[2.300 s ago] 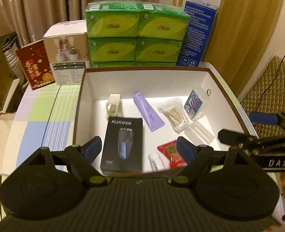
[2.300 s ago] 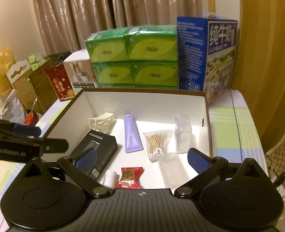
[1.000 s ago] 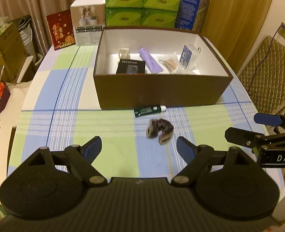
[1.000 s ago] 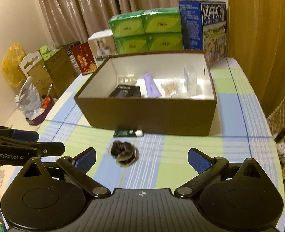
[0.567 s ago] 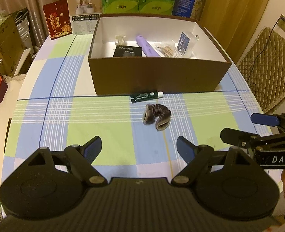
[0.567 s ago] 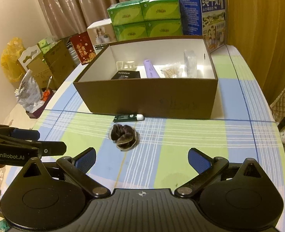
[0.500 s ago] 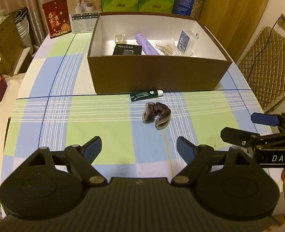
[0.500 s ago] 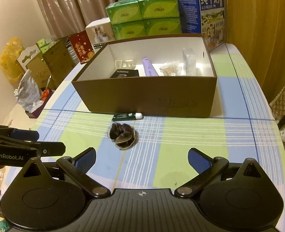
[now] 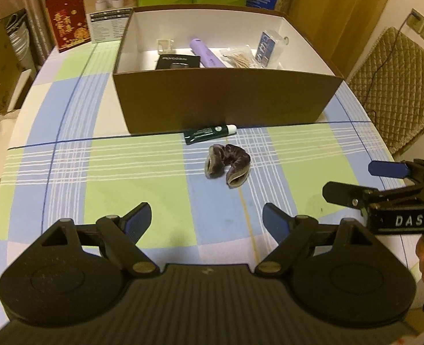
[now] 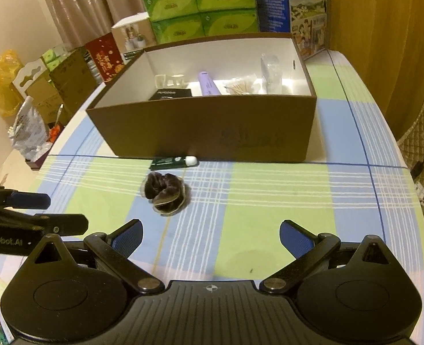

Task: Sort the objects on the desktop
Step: 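Move the left tool to the brown scrunchie and close on it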

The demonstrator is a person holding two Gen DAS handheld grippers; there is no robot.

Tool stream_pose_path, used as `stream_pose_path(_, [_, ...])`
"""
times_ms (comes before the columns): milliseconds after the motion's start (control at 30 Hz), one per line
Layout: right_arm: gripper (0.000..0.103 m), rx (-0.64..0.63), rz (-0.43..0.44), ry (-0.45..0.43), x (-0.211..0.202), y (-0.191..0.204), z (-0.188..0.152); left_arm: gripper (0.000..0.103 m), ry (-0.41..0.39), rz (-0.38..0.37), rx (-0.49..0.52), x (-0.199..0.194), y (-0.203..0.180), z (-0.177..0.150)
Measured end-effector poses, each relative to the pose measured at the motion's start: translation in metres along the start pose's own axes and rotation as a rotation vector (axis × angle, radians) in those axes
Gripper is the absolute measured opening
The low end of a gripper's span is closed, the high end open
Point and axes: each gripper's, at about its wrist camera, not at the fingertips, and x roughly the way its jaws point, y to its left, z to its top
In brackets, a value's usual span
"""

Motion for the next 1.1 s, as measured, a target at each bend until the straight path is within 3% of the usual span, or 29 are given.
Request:
stream_pose_path(333, [0.099, 0.034, -0.059, 0.023, 0.022, -0.015, -0.002, 0.075, -0.006, -0.060, 0.116, 0.037, -0.005, 0.001])
stream_pose_path(833, [0.099, 0.145, -0.135, 0.059, 0.053, -0.052, 0.000, 0.069, 0.023, -0.108, 0.237, 0.114, -0.016, 0.029])
stream_pose_path(1100, [0.099, 0.186, -0.166, 0.079, 0.065, -0.064, 0.005, 0.055, 0.046, -0.116, 0.293, 0.140, -0.021, 0.036])
